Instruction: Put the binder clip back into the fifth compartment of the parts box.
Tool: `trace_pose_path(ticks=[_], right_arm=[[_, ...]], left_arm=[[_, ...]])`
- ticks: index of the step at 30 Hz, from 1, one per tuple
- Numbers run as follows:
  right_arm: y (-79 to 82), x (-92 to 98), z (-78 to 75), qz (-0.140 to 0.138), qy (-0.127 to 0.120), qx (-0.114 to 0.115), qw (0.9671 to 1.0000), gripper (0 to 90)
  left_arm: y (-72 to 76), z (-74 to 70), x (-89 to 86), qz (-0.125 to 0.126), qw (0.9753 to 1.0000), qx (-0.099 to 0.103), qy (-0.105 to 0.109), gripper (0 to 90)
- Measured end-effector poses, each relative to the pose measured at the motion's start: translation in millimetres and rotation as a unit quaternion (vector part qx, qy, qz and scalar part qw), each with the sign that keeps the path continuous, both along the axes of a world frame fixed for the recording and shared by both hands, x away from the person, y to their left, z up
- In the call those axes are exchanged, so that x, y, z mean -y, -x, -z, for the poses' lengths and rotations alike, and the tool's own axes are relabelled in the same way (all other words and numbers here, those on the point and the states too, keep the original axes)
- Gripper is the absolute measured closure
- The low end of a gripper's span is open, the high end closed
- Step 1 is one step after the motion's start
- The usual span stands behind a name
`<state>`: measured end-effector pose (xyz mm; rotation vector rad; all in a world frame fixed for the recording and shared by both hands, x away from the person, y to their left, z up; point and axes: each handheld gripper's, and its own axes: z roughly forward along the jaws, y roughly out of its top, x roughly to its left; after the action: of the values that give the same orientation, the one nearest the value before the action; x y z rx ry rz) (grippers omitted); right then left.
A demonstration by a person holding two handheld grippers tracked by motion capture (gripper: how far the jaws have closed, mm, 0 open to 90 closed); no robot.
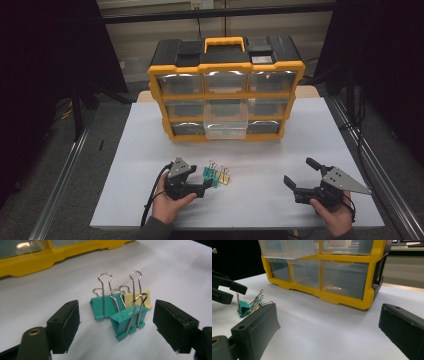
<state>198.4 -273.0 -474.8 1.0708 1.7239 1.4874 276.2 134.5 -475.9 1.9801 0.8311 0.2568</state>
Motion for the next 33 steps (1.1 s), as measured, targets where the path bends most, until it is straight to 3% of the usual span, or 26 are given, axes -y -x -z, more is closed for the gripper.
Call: trace_pose_path(ticks=[1, 9, 20, 23, 33], right_arm=[[0.0, 0.0, 0.0, 0.0, 0.0, 0.0, 1.0, 1.6], [-0.3, 0.0, 0.1, -0.001, -0.001, 0.0, 1.0, 1.7], [-0.1, -0.1, -0.1, -0.002, 0.0, 0.002, 1.0, 1.8], [-0.4, 0.1, 0.1, -0.003, 0.001, 0.002, 1.0, 1.8], [-0.1, -0.6, -0.4, -0.005, 0.003, 0.004, 1.0, 1.9]], left_arm=[[-0.3, 0.7, 1.2, 0.002, 1.0, -0.003, 0.005, 23.0], [-1.8, 5.2, 13.3, -0.002, 0.9994, -0.024, -0.024, 30.3], [1.4, 6.6, 26.4, -0.003, 0.9984, -0.03, -0.048, 35.7], [1.3, 8.0, 28.2, -0.012, 0.9984, -0.031, -0.045, 37.7], [-0.5, 8.4, 26.8, -0.004, 0.998, -0.047, -0.041, 46.7]])
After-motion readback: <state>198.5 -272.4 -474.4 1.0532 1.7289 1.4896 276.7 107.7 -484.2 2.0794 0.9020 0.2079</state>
